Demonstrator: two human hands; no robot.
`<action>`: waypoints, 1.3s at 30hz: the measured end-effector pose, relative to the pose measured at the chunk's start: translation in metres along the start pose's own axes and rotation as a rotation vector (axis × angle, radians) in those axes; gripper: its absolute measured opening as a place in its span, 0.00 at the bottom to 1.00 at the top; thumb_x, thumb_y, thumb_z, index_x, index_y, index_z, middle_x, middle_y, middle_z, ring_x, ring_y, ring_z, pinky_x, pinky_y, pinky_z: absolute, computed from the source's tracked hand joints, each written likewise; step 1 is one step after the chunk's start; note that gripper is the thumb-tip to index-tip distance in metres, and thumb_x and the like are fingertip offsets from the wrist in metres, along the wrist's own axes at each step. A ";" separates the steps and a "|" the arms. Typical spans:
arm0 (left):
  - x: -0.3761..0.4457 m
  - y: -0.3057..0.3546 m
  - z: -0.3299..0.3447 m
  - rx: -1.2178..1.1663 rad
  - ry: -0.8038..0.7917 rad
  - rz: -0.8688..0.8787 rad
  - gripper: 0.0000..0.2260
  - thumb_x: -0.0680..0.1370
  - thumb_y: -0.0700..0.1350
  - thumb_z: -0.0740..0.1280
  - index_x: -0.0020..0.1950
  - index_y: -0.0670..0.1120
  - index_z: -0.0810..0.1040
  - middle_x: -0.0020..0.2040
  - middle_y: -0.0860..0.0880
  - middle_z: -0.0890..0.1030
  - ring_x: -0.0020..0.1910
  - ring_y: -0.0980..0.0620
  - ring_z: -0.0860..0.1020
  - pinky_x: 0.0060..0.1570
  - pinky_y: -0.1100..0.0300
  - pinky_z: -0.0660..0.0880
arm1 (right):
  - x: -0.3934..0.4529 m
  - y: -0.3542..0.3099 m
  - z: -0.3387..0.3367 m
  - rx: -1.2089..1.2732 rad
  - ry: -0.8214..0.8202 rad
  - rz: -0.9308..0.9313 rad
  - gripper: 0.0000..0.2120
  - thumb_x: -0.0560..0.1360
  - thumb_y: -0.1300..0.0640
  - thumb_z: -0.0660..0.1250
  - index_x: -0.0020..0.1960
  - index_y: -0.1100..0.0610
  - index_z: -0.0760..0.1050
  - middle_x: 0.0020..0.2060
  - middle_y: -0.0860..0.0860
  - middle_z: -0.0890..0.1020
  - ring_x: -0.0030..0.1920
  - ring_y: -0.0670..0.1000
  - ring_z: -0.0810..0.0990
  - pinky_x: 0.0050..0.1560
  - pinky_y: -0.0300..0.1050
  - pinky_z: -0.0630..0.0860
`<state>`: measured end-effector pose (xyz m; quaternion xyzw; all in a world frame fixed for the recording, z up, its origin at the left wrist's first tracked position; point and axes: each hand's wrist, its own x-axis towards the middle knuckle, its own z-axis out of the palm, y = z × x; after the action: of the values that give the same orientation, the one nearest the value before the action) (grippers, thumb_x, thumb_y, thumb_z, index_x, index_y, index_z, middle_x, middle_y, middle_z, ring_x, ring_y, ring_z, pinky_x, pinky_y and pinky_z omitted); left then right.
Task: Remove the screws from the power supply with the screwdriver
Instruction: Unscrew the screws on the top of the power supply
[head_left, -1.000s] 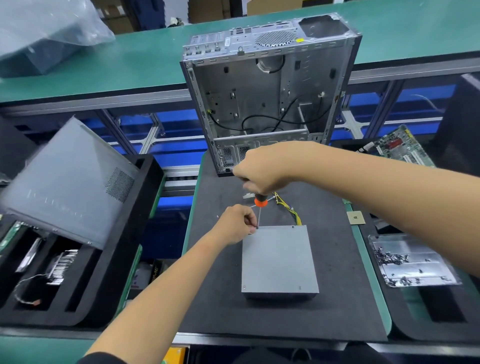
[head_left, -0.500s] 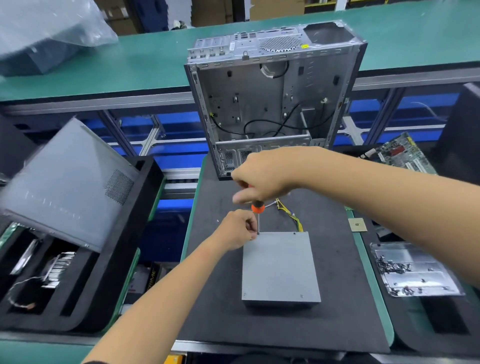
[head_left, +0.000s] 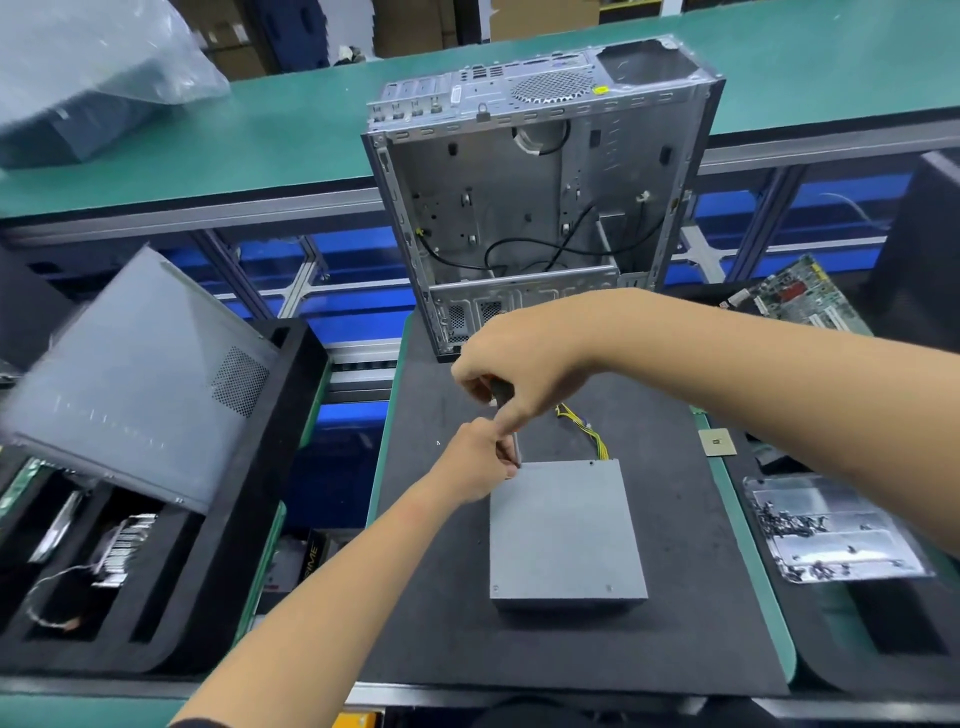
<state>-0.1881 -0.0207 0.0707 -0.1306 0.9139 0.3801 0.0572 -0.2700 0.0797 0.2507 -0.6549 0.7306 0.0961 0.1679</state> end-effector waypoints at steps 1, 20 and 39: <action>0.000 0.000 0.000 0.009 -0.004 -0.003 0.06 0.69 0.30 0.68 0.38 0.40 0.80 0.35 0.51 0.78 0.34 0.57 0.75 0.41 0.62 0.75 | 0.000 -0.003 0.001 -0.137 -0.007 0.077 0.12 0.76 0.43 0.64 0.45 0.52 0.70 0.38 0.50 0.75 0.36 0.50 0.72 0.31 0.45 0.67; 0.002 -0.007 -0.001 -0.057 0.018 -0.107 0.13 0.68 0.34 0.73 0.33 0.49 0.74 0.35 0.50 0.79 0.32 0.55 0.73 0.40 0.60 0.75 | -0.006 0.010 0.007 -0.165 0.023 0.273 0.18 0.82 0.50 0.53 0.34 0.54 0.65 0.21 0.52 0.74 0.26 0.52 0.72 0.26 0.43 0.63; -0.001 -0.006 0.002 -0.068 0.029 -0.103 0.13 0.68 0.32 0.71 0.32 0.49 0.74 0.31 0.55 0.77 0.29 0.61 0.73 0.34 0.71 0.71 | 0.010 0.011 0.012 -0.148 0.123 0.121 0.12 0.80 0.53 0.57 0.38 0.54 0.68 0.36 0.53 0.81 0.38 0.53 0.76 0.32 0.47 0.70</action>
<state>-0.1859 -0.0231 0.0651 -0.1846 0.8933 0.4055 0.0588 -0.2806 0.0758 0.2348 -0.6246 0.7688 0.1192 0.0680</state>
